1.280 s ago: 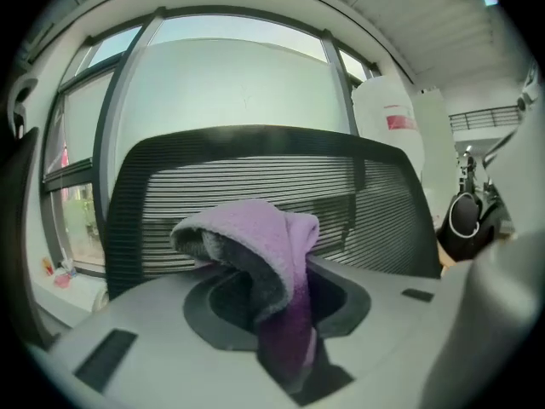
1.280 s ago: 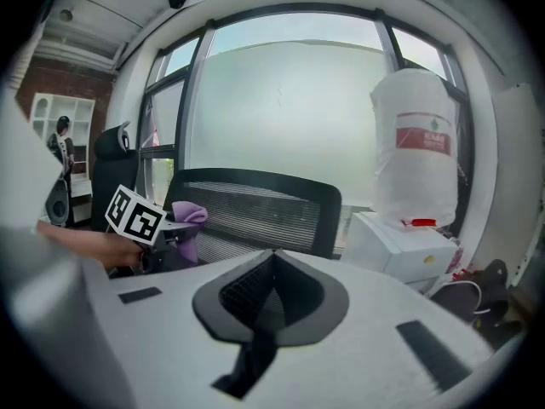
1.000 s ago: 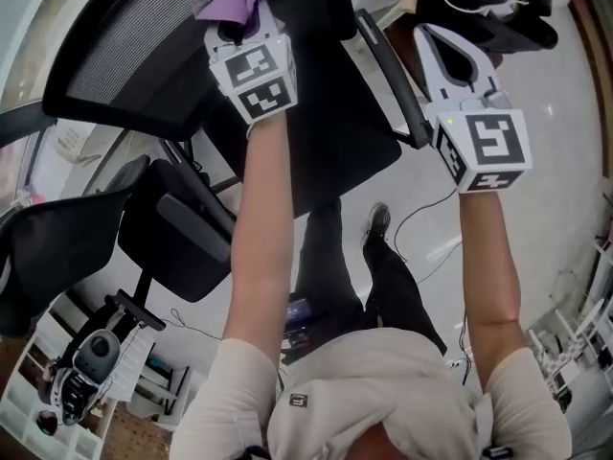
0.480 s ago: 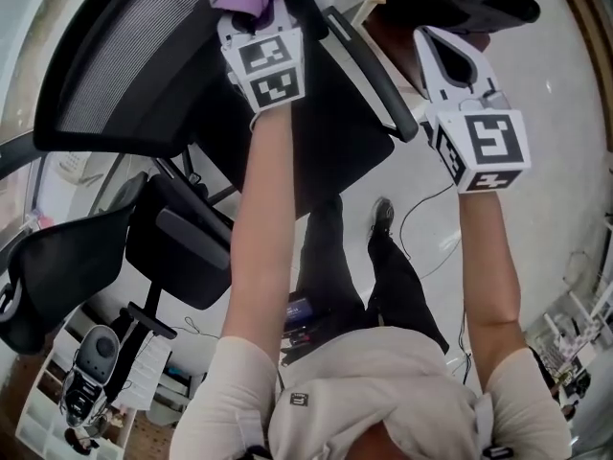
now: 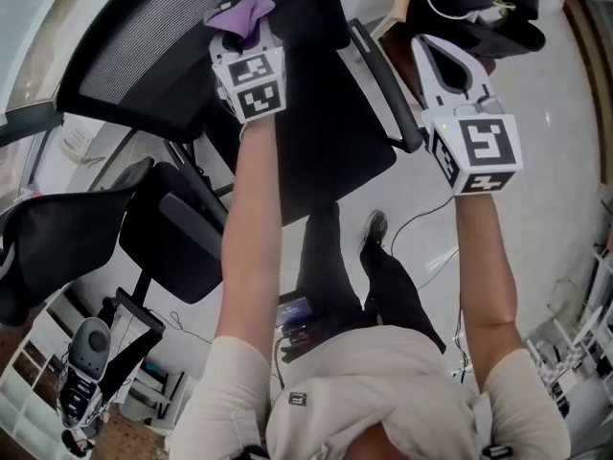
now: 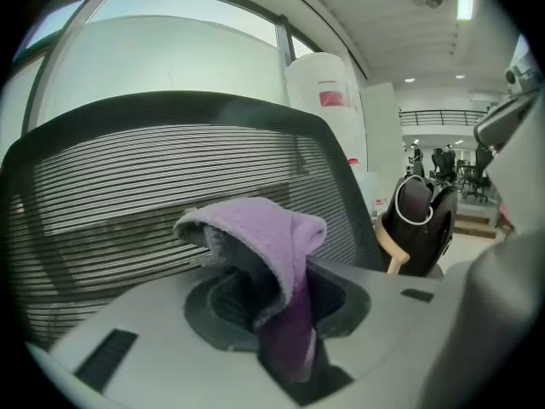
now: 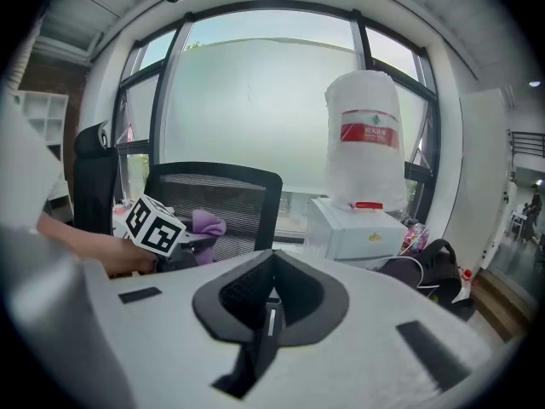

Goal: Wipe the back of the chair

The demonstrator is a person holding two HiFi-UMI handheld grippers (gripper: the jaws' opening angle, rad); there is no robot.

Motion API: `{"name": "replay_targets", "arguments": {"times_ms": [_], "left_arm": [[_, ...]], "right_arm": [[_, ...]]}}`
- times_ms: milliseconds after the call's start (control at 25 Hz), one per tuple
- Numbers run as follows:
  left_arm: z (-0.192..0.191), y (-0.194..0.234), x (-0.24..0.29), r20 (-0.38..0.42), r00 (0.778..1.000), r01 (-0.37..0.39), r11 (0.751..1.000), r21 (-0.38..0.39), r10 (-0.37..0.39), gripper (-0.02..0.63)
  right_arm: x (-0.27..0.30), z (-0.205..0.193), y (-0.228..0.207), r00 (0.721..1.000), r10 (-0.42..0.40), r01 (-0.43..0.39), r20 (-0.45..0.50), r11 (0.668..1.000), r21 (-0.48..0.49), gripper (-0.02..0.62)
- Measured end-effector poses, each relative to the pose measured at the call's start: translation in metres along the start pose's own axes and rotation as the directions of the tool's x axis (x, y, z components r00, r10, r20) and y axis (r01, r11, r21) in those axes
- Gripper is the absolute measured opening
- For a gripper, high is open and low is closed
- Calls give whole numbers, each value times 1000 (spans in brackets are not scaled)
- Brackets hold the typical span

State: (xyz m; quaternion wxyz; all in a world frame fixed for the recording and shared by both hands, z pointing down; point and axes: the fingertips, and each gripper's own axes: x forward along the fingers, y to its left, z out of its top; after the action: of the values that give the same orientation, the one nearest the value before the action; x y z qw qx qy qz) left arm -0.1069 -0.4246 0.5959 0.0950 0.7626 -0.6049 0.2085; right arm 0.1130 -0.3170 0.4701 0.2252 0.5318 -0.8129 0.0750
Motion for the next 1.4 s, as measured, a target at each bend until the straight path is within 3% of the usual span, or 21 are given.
{"name": "replay_targets", "arguments": {"times_ms": [320,600,1040,1400], "left_arm": [[-31,79,-37,-72,990,-127,991,-33,125,114],[-47,107,-62,-132,982,-150,984,-94,137,114],[-14,106,-116,-110,980,-175,983,-48,169,112],[39,99,-191,-46,983,-178,984,13,179,112]], "right_arm": [[3,33,25,998,59,-58,25,998,-36,-5],[-7,62,41,995,96,-94,36,994,-63,-5],[-42,91,38,989,125,-121,73,990,-67,-5],[-90,125,33,981,144,-136,130,988,-71,-5]]}}
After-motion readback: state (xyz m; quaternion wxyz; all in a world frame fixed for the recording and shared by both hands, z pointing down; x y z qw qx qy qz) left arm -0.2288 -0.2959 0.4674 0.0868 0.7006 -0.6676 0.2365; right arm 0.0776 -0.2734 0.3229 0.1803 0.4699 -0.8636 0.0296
